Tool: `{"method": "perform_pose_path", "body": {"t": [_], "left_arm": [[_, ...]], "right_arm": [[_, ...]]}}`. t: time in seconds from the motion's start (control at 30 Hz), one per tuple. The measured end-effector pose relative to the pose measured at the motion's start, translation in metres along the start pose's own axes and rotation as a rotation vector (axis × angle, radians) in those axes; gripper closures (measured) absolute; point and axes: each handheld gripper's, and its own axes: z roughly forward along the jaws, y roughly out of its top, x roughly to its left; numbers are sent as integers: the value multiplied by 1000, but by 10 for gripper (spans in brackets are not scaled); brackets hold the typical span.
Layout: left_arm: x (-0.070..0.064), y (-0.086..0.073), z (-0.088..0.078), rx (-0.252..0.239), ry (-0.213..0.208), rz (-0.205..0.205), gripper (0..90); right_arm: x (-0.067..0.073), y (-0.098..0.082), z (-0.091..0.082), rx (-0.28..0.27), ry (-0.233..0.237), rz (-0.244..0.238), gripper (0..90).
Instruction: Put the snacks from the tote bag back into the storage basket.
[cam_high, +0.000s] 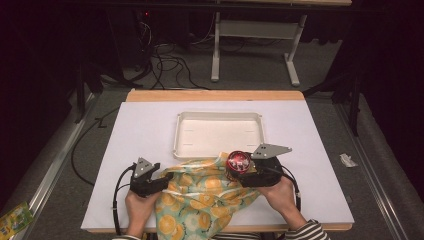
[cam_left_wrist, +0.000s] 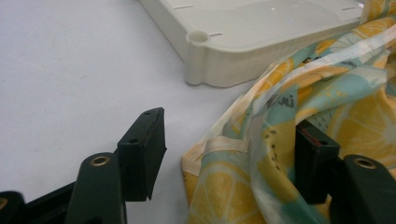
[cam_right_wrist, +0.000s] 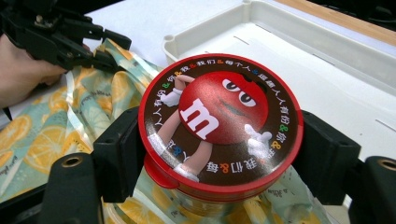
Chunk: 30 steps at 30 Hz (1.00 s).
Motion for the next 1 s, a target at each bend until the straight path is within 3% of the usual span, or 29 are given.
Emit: {"method": "perform_pose_path", "body": {"t": [1.0], "left_arm": [[0, 0, 0, 3, 2, 2, 368]], "right_arm": [[-18, 25, -8, -8, -27, 2, 260]]}}
